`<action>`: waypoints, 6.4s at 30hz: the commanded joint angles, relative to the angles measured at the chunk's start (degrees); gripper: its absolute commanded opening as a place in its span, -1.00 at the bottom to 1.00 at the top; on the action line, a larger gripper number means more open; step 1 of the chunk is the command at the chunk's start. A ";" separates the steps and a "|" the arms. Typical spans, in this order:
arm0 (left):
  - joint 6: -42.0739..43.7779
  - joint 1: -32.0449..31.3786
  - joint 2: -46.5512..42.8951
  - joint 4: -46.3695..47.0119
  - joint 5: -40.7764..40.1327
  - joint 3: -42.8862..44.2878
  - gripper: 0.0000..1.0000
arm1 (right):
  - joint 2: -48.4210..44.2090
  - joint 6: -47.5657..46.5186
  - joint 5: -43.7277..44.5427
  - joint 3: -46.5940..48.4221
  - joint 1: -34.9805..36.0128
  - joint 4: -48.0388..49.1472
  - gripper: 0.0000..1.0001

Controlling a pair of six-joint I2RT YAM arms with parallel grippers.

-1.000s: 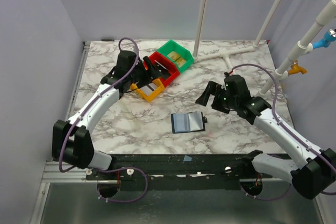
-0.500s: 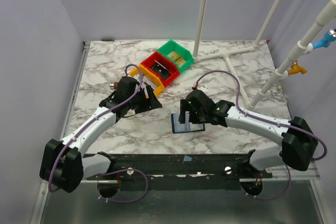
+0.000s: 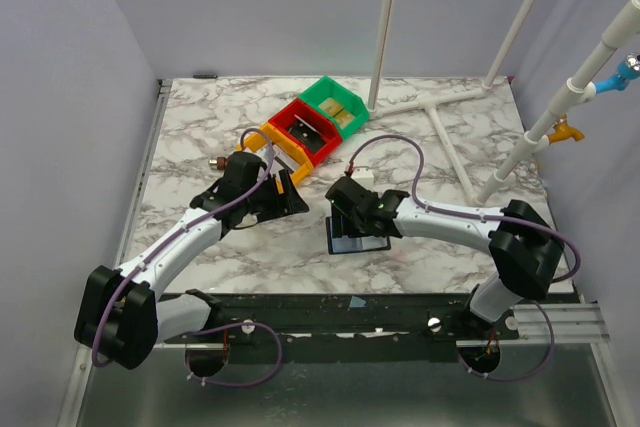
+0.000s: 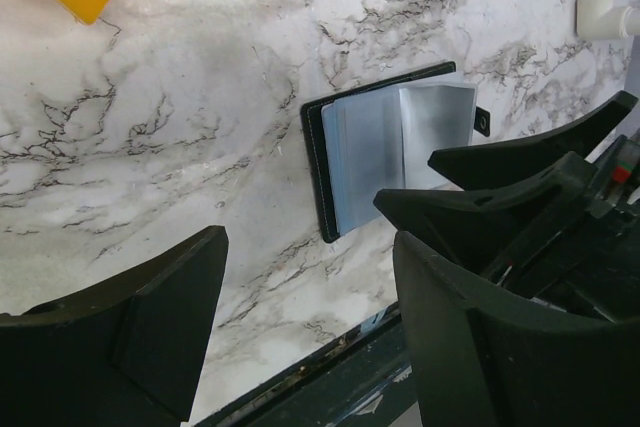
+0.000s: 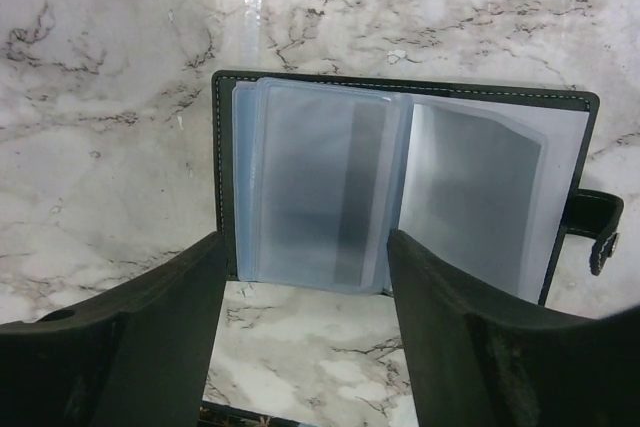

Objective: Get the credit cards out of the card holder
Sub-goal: Remove the credit card from the card holder.

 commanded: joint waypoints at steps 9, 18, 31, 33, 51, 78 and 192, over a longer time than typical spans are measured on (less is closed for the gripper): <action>0.52 -0.10 1.54 2.68 3.16 -0.33 0.39 | 3.11 1.17 2.85 -0.24 1.49 1.39 0.14; -0.44 -0.16 2.28 3.54 4.09 -0.41 0.38 | 4.70 1.06 3.88 -0.27 1.75 1.39 0.10; -0.89 -0.16 2.58 4.09 4.11 -0.85 0.38 | 7.53 1.45 4.32 -1.76 2.61 2.03 0.09; -0.86 -0.16 2.76 4.01 4.19 -0.80 0.38 | 7.72 1.86 5.02 -1.71 2.59 1.29 0.02; -1.44 -4.03 6.26 5.29 5.10 0.28 0.30 | 3.92 4.77 8.59 -3.82 2.51 -0.65 -0.70; -3.55 -10.89 15.06 7.39 3.84 5.74 -0.51 | -6.55 6.81 1.81 -12.48 -2.77 7.01 -0.61; -2.65 -18.62 38.38 5.85 2.53 21.85 -1.00 | -17.69 3.13 -15.13 -20.37 -15.87 13.50 -0.18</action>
